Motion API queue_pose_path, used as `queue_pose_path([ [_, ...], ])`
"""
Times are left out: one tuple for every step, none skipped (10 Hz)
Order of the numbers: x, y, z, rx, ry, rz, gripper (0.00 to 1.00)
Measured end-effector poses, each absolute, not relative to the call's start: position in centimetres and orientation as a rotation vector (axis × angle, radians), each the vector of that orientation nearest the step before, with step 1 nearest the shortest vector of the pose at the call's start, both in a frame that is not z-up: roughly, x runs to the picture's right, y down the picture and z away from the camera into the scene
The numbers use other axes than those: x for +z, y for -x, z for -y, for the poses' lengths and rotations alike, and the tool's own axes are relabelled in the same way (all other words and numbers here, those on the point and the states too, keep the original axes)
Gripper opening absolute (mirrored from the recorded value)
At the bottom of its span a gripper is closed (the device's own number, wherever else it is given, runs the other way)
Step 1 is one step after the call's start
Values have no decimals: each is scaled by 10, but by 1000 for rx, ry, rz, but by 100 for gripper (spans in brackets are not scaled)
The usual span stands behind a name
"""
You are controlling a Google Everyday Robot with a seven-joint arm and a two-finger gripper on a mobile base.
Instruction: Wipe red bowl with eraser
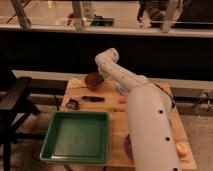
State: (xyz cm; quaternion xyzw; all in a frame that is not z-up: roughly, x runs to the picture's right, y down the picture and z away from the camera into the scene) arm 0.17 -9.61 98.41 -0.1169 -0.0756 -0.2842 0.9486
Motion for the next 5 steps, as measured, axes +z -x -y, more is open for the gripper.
queue_pose_path([
  [984, -2, 99, -576, 233, 151, 2],
  [984, -5, 106, -572, 227, 141, 2],
  [986, -5, 113, -577, 222, 132, 2],
  [988, -3, 120, -583, 217, 126, 2],
  [993, -3, 127, -586, 216, 119, 2],
])
